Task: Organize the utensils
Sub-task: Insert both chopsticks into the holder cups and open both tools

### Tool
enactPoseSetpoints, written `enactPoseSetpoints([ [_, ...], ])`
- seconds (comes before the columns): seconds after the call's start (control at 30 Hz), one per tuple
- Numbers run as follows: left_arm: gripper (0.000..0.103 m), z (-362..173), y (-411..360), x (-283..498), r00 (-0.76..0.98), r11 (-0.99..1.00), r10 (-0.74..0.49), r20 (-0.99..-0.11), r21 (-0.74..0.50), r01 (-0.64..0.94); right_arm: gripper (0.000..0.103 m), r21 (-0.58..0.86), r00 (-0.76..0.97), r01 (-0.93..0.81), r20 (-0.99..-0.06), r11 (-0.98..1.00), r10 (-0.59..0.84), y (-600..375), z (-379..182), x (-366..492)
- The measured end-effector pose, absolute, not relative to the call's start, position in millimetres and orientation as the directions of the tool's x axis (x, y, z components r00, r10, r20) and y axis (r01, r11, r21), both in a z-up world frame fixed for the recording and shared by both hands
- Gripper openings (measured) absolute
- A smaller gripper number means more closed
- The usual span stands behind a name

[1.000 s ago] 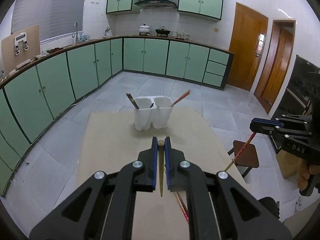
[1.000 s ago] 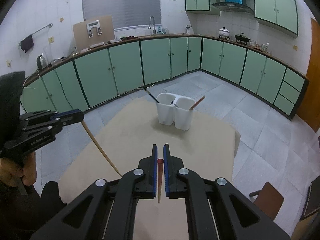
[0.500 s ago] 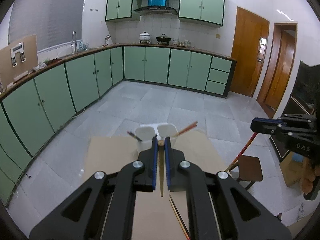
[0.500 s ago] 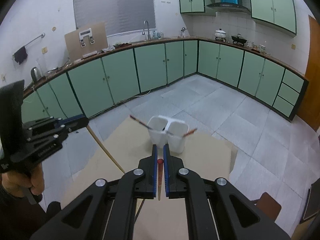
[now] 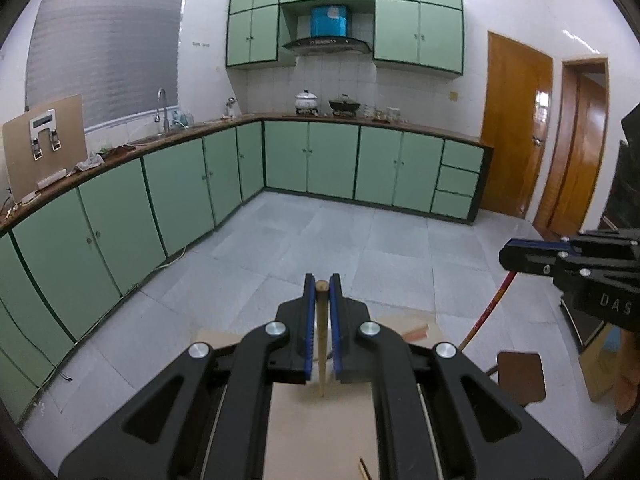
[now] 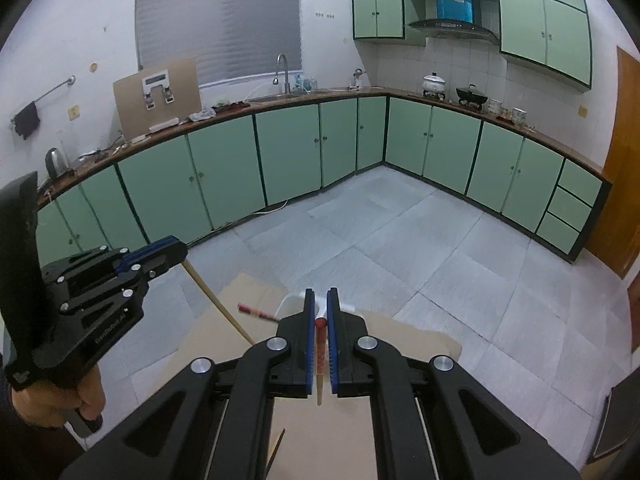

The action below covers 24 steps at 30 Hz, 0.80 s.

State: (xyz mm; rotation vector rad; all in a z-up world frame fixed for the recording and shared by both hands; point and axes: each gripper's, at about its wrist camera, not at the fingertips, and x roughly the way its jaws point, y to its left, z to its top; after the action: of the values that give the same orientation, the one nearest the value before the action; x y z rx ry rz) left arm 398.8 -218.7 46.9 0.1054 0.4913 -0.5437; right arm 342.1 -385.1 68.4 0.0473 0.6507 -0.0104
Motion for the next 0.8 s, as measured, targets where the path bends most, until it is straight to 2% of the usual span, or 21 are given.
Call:
enactPoseSetpoints([
  [0.23,0.006,48.9,-235.9,435.0,0.771,0.867,-0.466,-0.433,-0.047,0.497,0.006,0.035,0.812,0.055,-0.584,0.998,-0.025,-393.3,72.0,384.9],
  [0.43,0.006,27.2,-249.1,470.6,0.783,0.874,-0.457,-0.423,-0.049,0.484,0.006,0.044,0.830,0.102,-0.554,0.994,-0.061,-410.0,57.2,423.2],
  [0.8,0.006,-56.3,-250.7,515.8,0.735,0.879,-0.450,-0.507,-0.106,0.465,0.006,0.129,0.782,0.150,-0.621,0.980,-0.038,-443.2,-25.5,463.4],
])
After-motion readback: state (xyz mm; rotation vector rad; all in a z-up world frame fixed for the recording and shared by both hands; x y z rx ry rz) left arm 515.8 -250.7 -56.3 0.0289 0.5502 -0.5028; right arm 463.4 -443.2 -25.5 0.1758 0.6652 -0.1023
